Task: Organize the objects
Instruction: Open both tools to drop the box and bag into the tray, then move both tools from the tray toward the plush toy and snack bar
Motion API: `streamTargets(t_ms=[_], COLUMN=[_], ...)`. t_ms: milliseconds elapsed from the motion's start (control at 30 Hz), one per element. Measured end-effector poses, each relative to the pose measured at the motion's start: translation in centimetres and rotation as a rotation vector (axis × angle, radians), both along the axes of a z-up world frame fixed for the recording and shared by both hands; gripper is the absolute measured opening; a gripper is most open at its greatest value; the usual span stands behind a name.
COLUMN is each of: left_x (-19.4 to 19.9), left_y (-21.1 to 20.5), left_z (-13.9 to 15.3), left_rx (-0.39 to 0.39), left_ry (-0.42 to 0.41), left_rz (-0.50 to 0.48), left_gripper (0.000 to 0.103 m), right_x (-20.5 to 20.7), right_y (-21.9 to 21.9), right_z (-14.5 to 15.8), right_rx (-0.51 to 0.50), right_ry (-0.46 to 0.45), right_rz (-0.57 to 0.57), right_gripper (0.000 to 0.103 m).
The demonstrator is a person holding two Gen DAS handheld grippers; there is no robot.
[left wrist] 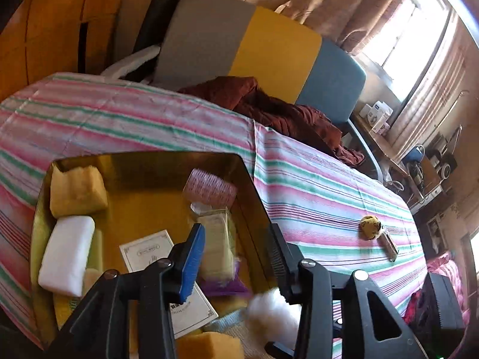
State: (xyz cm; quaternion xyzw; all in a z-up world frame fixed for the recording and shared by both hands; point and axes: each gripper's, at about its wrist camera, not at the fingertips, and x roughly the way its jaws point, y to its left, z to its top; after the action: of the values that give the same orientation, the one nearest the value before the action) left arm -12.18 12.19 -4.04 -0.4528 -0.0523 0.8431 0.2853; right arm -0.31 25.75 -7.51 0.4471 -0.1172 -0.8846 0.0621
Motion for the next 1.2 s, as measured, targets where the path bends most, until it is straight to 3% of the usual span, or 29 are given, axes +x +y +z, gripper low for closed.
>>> streamTargets(t_ms=[167,867,1200], left_x=[0.9,6.0,7.2], left_y=[-1.3,-3.1,-3.1], left_z=[-0.4,2.6,2.7], left_rx=[-0.018,-0.14,-0.153], left_ry=[0.004,0.219,0.229], left_rz=[0.028,0.066,0.05], left_gripper=[0.044,0.044,0.044], right_x=[0.2,1.0,1.2], right_y=[-0.1,-1.1,-1.0], right_z=[0.5,0.8,0.9], right_rx=[0.002,0.009,0.005], right_ry=[0.015,0.019,0.026], right_rz=[0.004,-0.001,-0.018], right_gripper=[0.053,0.066,0.069])
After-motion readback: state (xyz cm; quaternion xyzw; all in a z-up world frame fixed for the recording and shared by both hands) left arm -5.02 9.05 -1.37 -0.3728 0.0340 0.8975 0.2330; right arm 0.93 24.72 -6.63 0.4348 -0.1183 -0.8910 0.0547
